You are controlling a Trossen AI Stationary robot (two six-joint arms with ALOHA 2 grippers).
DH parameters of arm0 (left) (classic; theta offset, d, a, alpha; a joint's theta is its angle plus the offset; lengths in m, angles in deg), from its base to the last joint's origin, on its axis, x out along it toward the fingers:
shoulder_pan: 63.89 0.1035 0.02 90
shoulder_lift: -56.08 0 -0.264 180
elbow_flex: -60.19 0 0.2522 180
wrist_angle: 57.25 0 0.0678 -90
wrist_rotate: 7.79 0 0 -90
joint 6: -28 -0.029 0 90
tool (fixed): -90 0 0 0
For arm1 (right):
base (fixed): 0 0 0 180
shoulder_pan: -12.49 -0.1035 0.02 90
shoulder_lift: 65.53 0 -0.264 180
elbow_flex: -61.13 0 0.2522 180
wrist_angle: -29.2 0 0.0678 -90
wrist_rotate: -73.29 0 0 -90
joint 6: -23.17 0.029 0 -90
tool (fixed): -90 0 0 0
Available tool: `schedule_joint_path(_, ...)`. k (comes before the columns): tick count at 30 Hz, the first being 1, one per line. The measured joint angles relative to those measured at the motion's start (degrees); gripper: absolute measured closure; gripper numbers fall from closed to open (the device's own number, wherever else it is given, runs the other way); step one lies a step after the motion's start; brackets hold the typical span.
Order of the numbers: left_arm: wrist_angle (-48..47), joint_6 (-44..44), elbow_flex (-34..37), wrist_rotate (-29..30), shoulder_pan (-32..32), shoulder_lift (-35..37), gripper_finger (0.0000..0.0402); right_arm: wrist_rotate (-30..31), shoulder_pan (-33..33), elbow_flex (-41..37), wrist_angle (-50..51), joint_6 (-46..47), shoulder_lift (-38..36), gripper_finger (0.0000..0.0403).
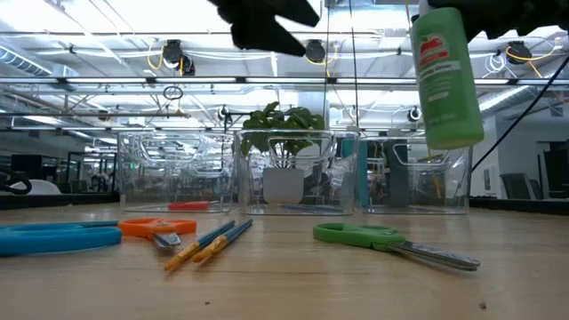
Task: Pick & Place Paint Supplies
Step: Put the green paint bottle into the right transparent bin
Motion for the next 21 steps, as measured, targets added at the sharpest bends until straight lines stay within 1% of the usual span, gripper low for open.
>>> schedule_joint_path(5,8.8,0.9,8.2,0.0,0.3,4.0,0.0027,1.6,-0.9,0.0,0.7,-0.2,-1.1,0.0294)
schedule_joint_path(13,20.1,1.2,22.0,0.0,0.0,14.2,0.003,1.9,-1.0,0.0,0.2,-1.1,-2.2,0.0293)
schedule_joint_path(18,27.1,0.7,28.6,0.0,0.3,18.4,0.003,7.6,-0.7,0.0,-1.2,-4.0,-4.7,0.0293)
schedule_joint_path(21,29.7,0.5,30.8,0.1,1.0,18.9,0.0024,8.9,0.6,0.0,-1.8,-5.8,-7.2,0.0293)
